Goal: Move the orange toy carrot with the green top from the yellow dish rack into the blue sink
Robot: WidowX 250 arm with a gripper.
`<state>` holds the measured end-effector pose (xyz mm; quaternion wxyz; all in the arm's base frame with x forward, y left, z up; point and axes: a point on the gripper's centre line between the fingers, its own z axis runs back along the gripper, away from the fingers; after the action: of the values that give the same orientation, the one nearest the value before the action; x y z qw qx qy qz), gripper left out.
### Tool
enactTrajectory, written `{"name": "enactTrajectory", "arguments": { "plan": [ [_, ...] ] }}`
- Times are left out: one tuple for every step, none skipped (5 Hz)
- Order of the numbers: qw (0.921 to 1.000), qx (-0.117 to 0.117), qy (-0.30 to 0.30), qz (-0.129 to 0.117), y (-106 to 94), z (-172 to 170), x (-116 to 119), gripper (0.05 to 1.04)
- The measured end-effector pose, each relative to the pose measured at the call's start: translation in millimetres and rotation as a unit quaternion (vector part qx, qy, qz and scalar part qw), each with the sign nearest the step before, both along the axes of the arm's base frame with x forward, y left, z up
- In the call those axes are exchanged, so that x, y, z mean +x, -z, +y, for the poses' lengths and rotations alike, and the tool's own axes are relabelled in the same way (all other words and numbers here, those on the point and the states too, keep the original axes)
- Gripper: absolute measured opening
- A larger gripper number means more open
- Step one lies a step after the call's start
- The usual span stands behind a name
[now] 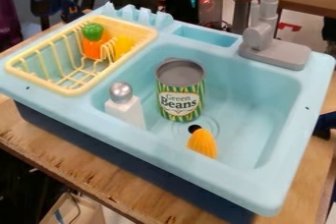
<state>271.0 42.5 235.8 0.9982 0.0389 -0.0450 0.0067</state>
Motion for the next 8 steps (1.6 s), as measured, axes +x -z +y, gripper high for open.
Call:
{"name": "enactTrajectory", "arguments": {
  "plan": [
    [0.9999,-0.002,0.002,0.015,7.9,-0.1,1.0,1.005],
    [0.9996,-0.007,-0.012,0.026,12.3,23.3,5.7,1.005],
    [0.9988,-0.012,-0.031,0.036,18.3,51.2,12.6,1.005],
    [0.9985,-0.016,-0.037,0.038,23.9,72.6,21.1,1.005],
    [0.9986,-0.020,-0.026,0.041,36.5,85.0,34.9,1.005],
    [0.9988,-0.022,-0.011,0.041,45.5,89.0,47.6,1.005],
    [0.9984,-0.031,0.005,0.047,57.5,90.8,58.2,1.005],
    [0.9979,-0.033,0.014,0.054,67.6,95.0,68.5,1.005]
  ]
}}
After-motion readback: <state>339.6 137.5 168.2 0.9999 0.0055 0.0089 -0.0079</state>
